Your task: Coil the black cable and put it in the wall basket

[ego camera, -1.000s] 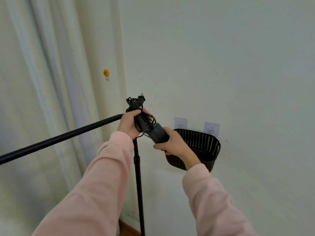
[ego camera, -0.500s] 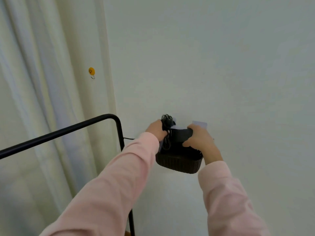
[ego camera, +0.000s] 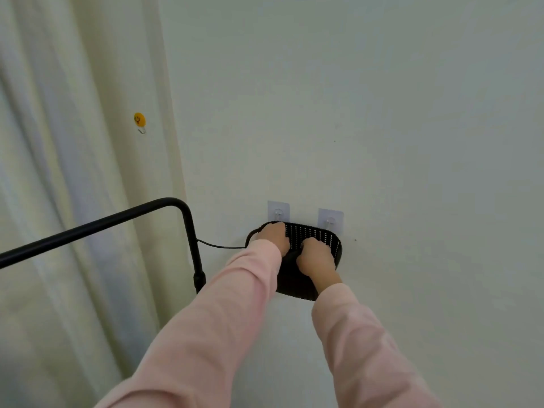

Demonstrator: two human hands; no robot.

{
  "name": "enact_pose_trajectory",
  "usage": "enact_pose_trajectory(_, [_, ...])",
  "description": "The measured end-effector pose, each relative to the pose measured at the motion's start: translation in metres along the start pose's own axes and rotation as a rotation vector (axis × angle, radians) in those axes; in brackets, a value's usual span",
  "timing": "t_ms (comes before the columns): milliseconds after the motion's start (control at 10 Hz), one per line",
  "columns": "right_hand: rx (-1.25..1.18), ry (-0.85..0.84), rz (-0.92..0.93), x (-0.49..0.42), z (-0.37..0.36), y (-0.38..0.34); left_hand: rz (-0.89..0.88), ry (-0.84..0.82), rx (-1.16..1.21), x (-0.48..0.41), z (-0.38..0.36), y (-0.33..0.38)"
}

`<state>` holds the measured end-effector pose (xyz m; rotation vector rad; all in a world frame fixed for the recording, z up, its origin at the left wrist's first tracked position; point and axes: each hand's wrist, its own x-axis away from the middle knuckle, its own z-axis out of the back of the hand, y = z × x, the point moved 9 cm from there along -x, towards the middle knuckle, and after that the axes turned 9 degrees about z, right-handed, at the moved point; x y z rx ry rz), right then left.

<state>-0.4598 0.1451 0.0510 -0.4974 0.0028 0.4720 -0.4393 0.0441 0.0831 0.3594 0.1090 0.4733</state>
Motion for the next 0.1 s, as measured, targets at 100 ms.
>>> enact_pose_trajectory(100, [-0.051,0.022,0.018,-0.0006,-0.0029,-0.0036,0.025,0.070,0.116,0.0043,0.0038,-0.0082])
